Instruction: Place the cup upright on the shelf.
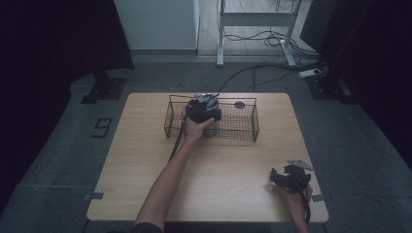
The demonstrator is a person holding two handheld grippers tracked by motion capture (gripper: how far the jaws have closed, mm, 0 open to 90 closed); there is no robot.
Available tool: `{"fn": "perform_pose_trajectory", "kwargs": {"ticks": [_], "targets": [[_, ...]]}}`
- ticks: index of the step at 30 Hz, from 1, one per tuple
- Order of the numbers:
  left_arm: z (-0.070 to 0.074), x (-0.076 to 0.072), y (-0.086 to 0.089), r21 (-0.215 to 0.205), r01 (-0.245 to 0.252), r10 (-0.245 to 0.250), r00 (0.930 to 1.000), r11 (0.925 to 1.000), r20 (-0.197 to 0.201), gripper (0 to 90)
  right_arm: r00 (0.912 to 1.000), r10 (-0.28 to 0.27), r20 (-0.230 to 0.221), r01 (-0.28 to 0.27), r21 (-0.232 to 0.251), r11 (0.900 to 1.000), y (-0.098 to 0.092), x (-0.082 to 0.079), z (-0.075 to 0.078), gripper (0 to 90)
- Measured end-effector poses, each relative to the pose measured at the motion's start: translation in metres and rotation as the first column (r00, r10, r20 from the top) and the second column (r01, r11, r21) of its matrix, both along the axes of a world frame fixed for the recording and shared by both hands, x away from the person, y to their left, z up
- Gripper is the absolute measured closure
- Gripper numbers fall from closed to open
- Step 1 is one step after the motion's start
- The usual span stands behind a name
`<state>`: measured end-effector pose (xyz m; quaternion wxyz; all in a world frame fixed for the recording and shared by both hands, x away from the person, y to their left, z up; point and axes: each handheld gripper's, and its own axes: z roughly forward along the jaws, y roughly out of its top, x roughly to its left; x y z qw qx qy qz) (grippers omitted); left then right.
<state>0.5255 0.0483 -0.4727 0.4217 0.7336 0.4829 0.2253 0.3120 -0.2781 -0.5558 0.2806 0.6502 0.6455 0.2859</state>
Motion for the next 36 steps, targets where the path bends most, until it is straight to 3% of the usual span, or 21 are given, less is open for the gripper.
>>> {"fn": "perform_pose_trajectory", "kwargs": {"ticks": [3, 6, 10, 14, 18, 24, 30, 36], "targets": [[0.001, 0.0, 0.001, -0.003, 0.0, 0.0, 1.0, 1.0, -0.002, 3.6, 1.0, 0.0, 0.0, 0.0, 0.0, 1.0, 0.0, 0.0, 0.0, 10.1], [0.003, -0.003, 0.003, -0.006, -0.001, 0.001, 0.9996, 1.0, 0.027, 2.7, 1.0, 0.0, 0.0, 0.0, 0.0, 1.0, 0.0, 0.0, 0.0, 10.1], [0.008, -0.005, 0.005, -0.018, 0.007, -0.006, 0.9992, 0.9998, 0.038, 2.0, 1.0, -0.001, 0.0, 0.001, 0.001, 1.0, 0.0, 0.0, 0.0, 10.2], [0.017, -0.01, 0.008, -0.047, 0.026, -0.022, 0.9968, 0.9986, 0.077, 0.7, 1.0, -0.001, 0.001, 0.001, 0.0, 1.0, 0.0, 0.0, 0.0, 10.3], [0.032, -0.021, 0.012, -0.045, 0.044, -0.038, 0.9918, 0.998, 0.122, 0.0, 1.0, 0.0, 0.001, 0.0, -0.002, 1.0, 0.0, 0.0, 0.0, 10.5], [0.044, -0.035, 0.026, -0.056, 0.072, -0.065, 0.9907, 0.9959, 0.12, 0.1, 1.0, 0.0, 0.001, 0.0, -0.002, 1.0, 0.0, 0.0, 0.0, 10.6], [0.047, -0.049, 0.038, -0.09, 0.116, -0.107, 0.9892, 0.9891, 0.1, 0.2, 1.0, -0.001, 0.001, 0.001, -0.002, 1.0, 0.0, 0.0, 0.0, 10.8], [0.05, -0.068, 0.05, -0.093, 0.133, -0.124, 0.9875, 0.9868, 0.098, 1.2, 1.0, -0.001, 0.001, 0.001, -0.001, 1.0, 0.0, 0.0, 0.0, 10.7]]}}
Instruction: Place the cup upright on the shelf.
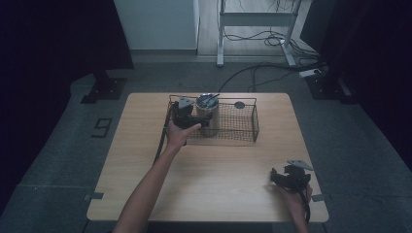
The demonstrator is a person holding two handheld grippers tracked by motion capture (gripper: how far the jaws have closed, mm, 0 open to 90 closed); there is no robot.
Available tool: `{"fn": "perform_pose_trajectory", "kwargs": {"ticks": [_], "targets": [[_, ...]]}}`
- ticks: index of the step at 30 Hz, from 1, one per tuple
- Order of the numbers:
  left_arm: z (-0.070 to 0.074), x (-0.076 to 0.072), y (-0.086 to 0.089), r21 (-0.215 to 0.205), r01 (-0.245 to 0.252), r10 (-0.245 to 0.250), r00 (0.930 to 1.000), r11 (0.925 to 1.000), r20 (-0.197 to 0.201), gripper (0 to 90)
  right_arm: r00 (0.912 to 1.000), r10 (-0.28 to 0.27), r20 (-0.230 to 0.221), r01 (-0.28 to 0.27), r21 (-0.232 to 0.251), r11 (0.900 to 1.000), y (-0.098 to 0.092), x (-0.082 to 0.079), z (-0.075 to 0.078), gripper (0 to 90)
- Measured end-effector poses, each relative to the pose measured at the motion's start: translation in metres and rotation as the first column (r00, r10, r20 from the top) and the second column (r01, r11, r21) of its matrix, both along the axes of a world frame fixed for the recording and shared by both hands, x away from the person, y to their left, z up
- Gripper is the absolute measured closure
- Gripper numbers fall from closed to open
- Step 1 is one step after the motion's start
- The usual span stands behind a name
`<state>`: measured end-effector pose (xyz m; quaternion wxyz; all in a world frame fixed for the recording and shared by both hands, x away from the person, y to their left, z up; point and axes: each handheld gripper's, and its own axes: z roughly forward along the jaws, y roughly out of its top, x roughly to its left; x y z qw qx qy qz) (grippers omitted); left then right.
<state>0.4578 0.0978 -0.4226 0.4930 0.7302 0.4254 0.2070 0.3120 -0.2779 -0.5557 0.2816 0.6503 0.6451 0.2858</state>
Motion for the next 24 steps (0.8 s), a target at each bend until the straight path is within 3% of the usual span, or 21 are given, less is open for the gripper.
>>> {"fn": "perform_pose_trajectory", "kwargs": {"ticks": [7, 14, 18, 24], "targets": [[0.001, -0.022, 0.006, 0.029, 0.037, -0.036, 0.9988, 0.9989, -0.034, 3.0, 1.0, 0.0, 0.0, 0.0, 0.0, 1.0, 0.0, 0.0, 0.0, 10.7], [0.004, -0.044, 0.012, 0.052, 0.061, -0.06, 0.998, 0.9968, -0.02, 3.5, 1.0, 0.0, 0.0, 0.0, 0.001, 1.0, 0.0, 0.0, 0.0, 10.7], [0.003, -0.064, 0.019, 0.045, 0.054, -0.056, 0.9981, 0.9975, 0.026, 6.2, 1.0, 0.001, 0.002, -0.001, 0.0, 1.0, 0.0, 0.0, 0.0, 10.8], [-0.003, -0.088, 0.028, 0.057, 0.068, -0.069, 0.9975, 0.9961, 0.019, 6.1, 1.0, -0.003, -0.002, 0.003, 0.002, 1.0, 0.0, 0.0, 0.0, 10.8]]}}
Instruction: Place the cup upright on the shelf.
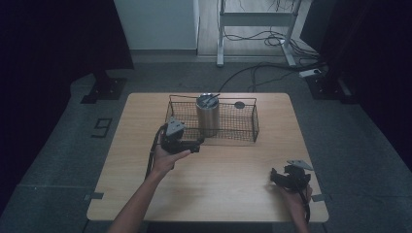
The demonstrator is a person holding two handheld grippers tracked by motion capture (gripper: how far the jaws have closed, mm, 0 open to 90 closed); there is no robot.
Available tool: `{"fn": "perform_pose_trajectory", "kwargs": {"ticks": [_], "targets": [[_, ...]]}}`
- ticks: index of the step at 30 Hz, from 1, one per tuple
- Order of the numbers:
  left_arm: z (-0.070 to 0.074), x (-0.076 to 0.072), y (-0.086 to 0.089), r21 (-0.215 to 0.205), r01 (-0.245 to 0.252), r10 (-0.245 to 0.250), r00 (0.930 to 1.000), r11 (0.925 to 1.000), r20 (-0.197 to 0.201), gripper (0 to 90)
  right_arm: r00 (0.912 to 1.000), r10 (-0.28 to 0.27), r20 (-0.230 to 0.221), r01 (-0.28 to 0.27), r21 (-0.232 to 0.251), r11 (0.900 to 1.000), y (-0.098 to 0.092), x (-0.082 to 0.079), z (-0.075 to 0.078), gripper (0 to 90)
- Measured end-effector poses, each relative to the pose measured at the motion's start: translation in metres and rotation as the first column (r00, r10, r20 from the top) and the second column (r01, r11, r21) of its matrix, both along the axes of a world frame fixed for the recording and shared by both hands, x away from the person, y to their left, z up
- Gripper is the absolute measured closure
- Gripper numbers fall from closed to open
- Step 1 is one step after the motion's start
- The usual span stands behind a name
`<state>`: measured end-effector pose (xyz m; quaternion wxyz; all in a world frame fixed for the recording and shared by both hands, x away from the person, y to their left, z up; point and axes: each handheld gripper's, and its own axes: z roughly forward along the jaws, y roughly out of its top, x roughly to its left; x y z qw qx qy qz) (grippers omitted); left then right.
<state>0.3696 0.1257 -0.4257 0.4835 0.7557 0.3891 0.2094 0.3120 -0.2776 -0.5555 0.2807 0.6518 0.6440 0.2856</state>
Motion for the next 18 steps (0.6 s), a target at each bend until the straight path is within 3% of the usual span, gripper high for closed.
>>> {"fn": "perform_pose_trajectory", "kwargs": {"ticks": [7, 11, 15, 18], "targets": [[-0.021, -0.018, 0.016, -0.003, -0.015, 0.015, 0.9989, 0.9999, -0.044, 7.0, 1.0, 0.002, 0.0, -0.002, -0.002, 1.0, 0.0, 0.0, 0.0, 10.8], [-0.037, -0.033, 0.025, 0.019, -0.031, 0.032, 0.998, 0.9993, -0.054, 7.1, 1.0, 0.002, 0.0, -0.002, -0.002, 1.0, 0.0, 0.0, 0.0, 10.8], [-0.052, -0.044, 0.034, 0.021, -0.024, 0.026, 0.995, 0.9995, -0.097, 6.9, 1.0, 0.002, 0.001, -0.002, -0.002, 1.0, 0.0, 0.0, 0.0, 10.8], [-0.062, -0.051, 0.04, 0.032, -0.05, 0.053, 0.9919, 0.9982, -0.115, 6.7, 1.0, 0.002, 0.001, -0.002, -0.002, 1.0, 0.0, 0.0, 0.0, 10.8]]}}
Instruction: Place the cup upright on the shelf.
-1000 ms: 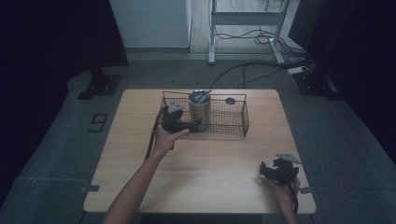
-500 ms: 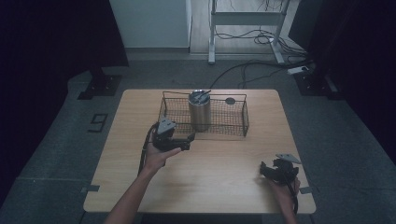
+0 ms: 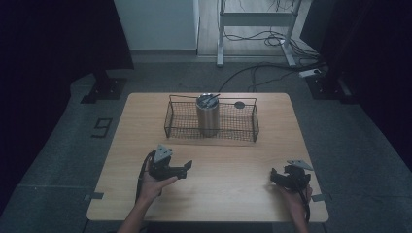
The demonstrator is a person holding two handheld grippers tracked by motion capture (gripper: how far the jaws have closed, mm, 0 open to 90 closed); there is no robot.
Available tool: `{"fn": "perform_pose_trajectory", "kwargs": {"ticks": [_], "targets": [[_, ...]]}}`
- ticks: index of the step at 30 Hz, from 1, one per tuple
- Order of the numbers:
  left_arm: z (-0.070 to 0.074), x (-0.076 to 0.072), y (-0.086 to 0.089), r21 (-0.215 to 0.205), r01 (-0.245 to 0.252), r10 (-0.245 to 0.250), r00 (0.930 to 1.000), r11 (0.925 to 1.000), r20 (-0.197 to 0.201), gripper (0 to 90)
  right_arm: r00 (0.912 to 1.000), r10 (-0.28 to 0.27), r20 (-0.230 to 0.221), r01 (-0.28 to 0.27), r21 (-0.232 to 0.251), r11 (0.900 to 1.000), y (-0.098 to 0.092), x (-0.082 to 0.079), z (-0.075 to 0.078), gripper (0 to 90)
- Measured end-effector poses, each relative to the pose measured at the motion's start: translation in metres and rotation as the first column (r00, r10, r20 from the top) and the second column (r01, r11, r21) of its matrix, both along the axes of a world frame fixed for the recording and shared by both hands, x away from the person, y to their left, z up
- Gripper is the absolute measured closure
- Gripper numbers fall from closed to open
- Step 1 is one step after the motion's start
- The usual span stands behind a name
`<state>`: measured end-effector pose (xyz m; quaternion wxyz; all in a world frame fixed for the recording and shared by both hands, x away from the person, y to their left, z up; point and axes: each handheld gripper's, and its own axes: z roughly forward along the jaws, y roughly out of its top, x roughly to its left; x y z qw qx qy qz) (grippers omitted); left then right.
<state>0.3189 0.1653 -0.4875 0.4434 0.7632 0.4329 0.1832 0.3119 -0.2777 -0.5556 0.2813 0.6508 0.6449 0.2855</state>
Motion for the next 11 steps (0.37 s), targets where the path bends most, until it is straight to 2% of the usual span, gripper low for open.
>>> {"fn": "perform_pose_trajectory", "kwargs": {"ticks": [4, 6, 8, 9, 11], "targets": [[-0.01, -0.005, 0.006, -0.003, -0.013, 0.013, 0.9998, 0.9999, -0.016, 6.8, 1.0, 0.0, 0.0, 0.0, 0.0, 1.0, 0.0, 0.0, 0.0, 10.8], [-0.015, -0.006, 0.008, -0.028, -0.023, 0.022, 0.9995, 0.9993, -0.023, 7.1, 1.0, 0.0, 0.0, 0.0, 0.0, 1.0, 0.0, 0.0, 0.0, 10.8], [-0.018, -0.005, 0.007, -0.002, -0.02, 0.019, 0.999, 0.9998, -0.04, 7.9, 1.0, 0.0, 0.0, 0.0, 0.0, 1.0, 0.0, 0.0, 0.0, 10.8], [-0.019, -0.005, 0.006, 0.013, -0.021, 0.021, 0.9991, 0.9997, -0.036, 8.1, 1.0, 0.0, 0.0, 0.0, 0.0, 1.0, 0.0, 0.0, 0.0, 10.8], [-0.022, -0.005, 0.004, 0.018, -0.016, 0.016, 0.9992, 0.9997, -0.038, 8.7, 1.0, 0.001, 0.0, -0.001, 0.001, 1.0, 0.0, 0.0, 0.0, 10.8]]}}
